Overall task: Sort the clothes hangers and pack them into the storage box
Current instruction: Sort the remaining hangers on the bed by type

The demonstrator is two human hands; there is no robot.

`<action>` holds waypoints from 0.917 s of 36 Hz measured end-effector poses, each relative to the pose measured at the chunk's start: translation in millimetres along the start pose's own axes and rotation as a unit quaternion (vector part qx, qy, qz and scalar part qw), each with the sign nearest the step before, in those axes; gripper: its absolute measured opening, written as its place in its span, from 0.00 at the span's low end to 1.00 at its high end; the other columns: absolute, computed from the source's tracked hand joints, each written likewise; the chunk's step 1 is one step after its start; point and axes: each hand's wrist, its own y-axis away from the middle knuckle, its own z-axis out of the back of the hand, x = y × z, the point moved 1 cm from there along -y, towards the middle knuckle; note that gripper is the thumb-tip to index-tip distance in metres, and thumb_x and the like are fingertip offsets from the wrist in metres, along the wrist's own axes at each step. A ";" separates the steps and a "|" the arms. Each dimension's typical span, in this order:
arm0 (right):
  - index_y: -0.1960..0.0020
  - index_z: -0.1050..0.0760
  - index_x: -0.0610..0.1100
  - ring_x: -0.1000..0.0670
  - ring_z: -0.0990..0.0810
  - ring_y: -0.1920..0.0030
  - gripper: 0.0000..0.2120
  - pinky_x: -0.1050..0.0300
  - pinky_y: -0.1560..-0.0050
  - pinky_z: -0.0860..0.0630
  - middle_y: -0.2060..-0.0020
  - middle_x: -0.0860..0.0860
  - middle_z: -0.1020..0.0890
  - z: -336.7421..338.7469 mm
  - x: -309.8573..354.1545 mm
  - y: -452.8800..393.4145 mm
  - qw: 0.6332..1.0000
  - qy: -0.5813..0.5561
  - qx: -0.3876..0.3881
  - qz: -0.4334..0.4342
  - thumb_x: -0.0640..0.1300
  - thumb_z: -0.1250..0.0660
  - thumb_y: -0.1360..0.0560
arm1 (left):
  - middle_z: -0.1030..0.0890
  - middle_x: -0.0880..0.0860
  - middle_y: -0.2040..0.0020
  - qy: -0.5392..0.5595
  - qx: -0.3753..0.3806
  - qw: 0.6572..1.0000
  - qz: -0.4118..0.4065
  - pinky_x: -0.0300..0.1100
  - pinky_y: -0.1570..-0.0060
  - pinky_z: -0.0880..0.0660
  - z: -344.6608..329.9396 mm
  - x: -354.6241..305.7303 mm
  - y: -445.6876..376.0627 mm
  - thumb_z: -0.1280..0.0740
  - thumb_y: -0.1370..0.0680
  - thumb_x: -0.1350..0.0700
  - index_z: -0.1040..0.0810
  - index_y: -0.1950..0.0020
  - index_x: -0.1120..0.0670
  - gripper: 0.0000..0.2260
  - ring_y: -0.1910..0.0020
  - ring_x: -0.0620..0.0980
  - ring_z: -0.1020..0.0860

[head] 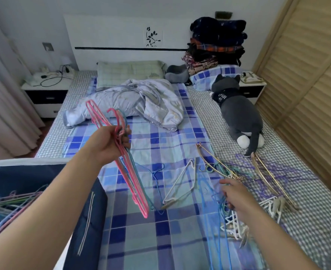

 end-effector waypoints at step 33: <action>0.44 0.22 0.49 0.43 0.21 0.46 0.29 0.48 0.44 0.25 0.47 0.45 0.19 -96.6 71.5 97.9 0.887 0.332 0.179 0.266 0.62 0.58 0.17 | 0.22 0.61 0.42 0.078 0.071 0.983 0.151 0.50 0.52 0.17 -34.9 137.2 59.4 0.39 0.17 0.56 0.26 0.40 0.60 0.10 0.48 0.58 0.20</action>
